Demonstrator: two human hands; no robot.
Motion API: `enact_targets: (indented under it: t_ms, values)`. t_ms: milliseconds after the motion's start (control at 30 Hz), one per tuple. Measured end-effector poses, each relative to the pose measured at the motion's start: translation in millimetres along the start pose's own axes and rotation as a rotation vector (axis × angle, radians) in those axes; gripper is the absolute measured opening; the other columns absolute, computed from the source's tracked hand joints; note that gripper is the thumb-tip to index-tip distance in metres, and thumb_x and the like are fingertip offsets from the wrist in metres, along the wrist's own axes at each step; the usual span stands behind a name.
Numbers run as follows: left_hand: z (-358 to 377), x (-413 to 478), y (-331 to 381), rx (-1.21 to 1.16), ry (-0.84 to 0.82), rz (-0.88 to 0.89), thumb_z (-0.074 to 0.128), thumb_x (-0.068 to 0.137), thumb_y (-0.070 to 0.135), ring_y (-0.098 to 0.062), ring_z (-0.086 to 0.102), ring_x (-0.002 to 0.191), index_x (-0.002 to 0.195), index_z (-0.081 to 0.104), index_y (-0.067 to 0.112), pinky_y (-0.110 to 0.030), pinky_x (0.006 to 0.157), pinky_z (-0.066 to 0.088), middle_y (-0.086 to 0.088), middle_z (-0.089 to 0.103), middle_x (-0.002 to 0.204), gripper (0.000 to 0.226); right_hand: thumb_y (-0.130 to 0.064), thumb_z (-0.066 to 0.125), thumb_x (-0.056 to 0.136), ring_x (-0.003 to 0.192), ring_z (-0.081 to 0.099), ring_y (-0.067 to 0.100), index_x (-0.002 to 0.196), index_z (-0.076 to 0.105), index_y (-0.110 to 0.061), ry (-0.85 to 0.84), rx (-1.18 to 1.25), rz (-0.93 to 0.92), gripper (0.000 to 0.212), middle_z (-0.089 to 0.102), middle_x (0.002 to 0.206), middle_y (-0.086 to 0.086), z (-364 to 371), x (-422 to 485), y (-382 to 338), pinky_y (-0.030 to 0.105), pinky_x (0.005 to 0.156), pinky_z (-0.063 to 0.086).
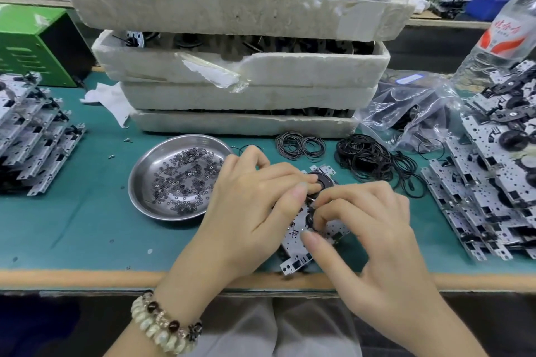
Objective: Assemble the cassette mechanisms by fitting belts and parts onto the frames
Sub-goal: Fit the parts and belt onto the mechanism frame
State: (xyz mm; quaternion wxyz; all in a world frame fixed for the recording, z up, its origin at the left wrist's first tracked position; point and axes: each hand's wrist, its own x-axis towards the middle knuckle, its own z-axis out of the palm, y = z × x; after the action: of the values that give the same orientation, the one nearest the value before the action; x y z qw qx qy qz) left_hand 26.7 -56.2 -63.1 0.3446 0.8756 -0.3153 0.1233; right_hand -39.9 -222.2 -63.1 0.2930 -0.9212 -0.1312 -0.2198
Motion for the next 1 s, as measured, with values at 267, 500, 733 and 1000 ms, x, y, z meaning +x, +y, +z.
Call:
enact_targets:
  t_ms: [267,500,733,1000]
  values:
    - [1.4,-0.9,-1.4,0.003,0.02,0.006,0.02,0.1,0.039,-0.021,0.046,0.088,0.107,0.077,0.031,-0.04,0.079,0.033,0.022,0.07,0.109,0.057,-0.051,0.047,0.094,0.094,0.052,0.022,0.077,0.06,-0.018,-0.094,-0.252,-0.203,0.039,0.063,0.095,-0.015,-5.4,2.1,-0.2,0.042,0.091,0.031]
    - [3.8,-3.5,-4.7,-0.003,0.023,0.03,0.027,0.101,0.04,-0.02,0.05,0.092,0.108,0.077,0.029,-0.042,0.082,0.036,0.023,0.069,0.115,0.052,-0.045,0.051,0.092,0.095,0.05,0.018,0.083,0.067,-0.023,-0.001,-0.158,-0.068,0.028,0.056,0.1,-0.008,-16.1,0.2,20.3,0.038,0.082,0.031]
    - [5.2,-7.4,-4.2,0.025,0.134,0.075,0.033,0.101,0.037,-0.02,0.051,0.103,0.103,0.078,0.017,-0.045,0.087,0.039,0.012,0.07,0.117,0.05,-0.035,0.052,0.097,0.061,0.052,0.009,0.074,0.062,-0.023,-0.049,-0.019,0.337,0.028,0.057,0.061,-0.004,-34.0,6.9,51.4,0.014,0.058,0.035]
    - [8.1,-6.1,-3.9,-0.055,0.228,0.178,0.035,0.104,0.037,-0.02,0.052,0.103,0.105,0.079,0.014,-0.046,0.089,0.042,0.003,0.07,0.114,0.05,-0.038,0.055,0.093,0.043,0.049,0.011,0.069,0.068,-0.023,-0.526,0.235,0.456,0.032,0.065,0.061,0.003,-52.3,33.8,65.4,0.019,0.04,0.035]
